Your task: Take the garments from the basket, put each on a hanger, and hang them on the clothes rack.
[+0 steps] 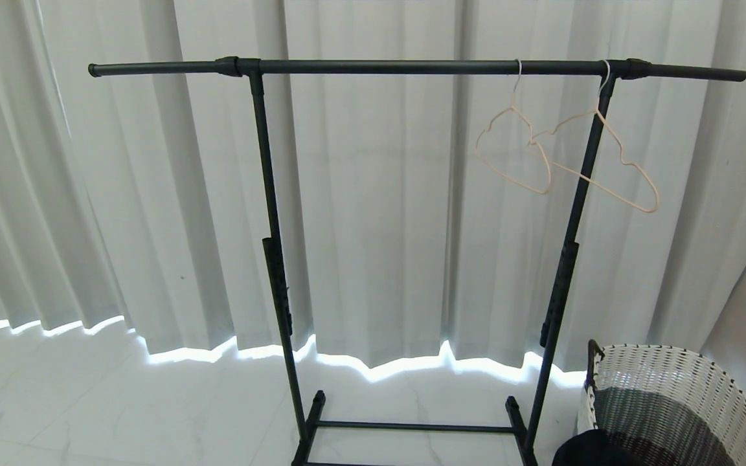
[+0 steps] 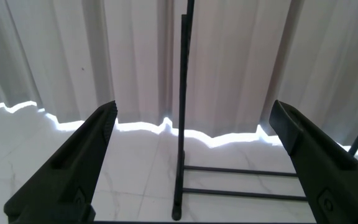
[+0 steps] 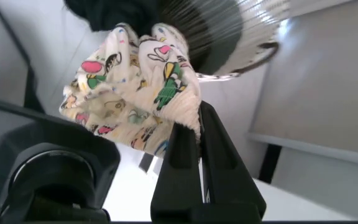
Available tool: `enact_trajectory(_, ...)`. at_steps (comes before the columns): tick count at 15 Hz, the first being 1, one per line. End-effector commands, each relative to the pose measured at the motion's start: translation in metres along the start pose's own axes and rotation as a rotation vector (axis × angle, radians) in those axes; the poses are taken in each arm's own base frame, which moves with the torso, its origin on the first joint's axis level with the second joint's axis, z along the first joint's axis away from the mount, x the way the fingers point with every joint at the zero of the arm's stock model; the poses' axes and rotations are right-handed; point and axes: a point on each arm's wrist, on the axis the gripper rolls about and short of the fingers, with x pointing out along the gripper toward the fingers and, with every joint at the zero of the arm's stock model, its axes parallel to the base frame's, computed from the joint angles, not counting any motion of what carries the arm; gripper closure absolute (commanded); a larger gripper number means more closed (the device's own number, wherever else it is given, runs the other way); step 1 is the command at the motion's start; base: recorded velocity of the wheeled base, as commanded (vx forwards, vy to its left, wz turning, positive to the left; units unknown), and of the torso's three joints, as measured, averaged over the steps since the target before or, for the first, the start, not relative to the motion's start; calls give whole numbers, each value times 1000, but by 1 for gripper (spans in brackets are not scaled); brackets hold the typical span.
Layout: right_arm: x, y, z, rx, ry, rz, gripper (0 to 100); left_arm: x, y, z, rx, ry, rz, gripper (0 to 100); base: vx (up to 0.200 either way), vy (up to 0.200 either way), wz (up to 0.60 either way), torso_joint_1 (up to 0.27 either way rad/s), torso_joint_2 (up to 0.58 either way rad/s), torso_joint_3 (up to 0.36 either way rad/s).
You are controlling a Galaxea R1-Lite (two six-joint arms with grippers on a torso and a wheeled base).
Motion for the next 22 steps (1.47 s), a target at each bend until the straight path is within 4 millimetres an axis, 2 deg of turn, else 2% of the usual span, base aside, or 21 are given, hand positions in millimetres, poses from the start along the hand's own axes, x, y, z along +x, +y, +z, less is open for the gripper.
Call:
enact_trajectory(1, -25, 5, -8, 6, -99, -80, 100, 0, 0, 0, 0, 0, 0, 0, -200, 0, 0, 12, -2, -2)
enact_trajectory(5, -31, 7, -10, 3, -118, -93, 100, 0, 0, 0, -2, 0, 0, 0, -200, 0, 0, 2, -1, 2)
enact_trajectory(8, -32, 4, -7, -5, -126, -83, 100, 0, 0, 0, 0, 0, 0, 0, 0, 0, 0, 0, 0, 0)
enact_trajectory(13, -35, -19, 28, -38, -153, -46, 100, 0, 0, 0, 27, -1, -8, 0, 0, 0, 0, 0, 0, 0)
enact_trajectory(16, -48, -29, 46, -6, -225, -40, 100, 0, 0, 0, 13, 0, -5, 0, 0, 0, 0, 0, 0, 0)
enact_trajectory(19, -68, -31, 47, -14, -228, -11, 100, 0, -1, 0, 32, -1, -31, 0, 0, 0, 0, 0, 0, 0)
enact_trajectory(22, -90, -38, 58, 20, -223, 105, 100, 0, -1, 0, 38, -7, -58, 0, 0, 0, 0, 0, 0, 0)
